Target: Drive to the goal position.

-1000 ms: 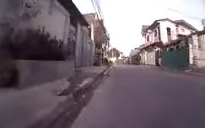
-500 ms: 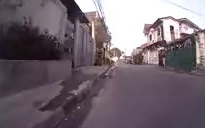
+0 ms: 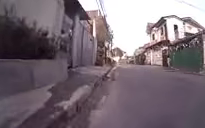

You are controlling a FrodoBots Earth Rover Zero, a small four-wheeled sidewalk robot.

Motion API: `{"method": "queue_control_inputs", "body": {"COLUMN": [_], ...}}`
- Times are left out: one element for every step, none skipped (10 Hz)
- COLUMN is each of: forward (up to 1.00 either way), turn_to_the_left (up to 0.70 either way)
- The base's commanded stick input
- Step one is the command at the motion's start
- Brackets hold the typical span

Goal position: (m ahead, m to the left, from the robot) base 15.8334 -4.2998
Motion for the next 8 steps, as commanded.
{"method": "queue_control_inputs", "body": {"forward": [1.0,1.0,0.68,0.26,-1.0,-1.0,-1.0,-1.0], "turn_to_the_left": [0.0,0.0,0.0,0.0,0.0,0.0,0.0,0.0]}}
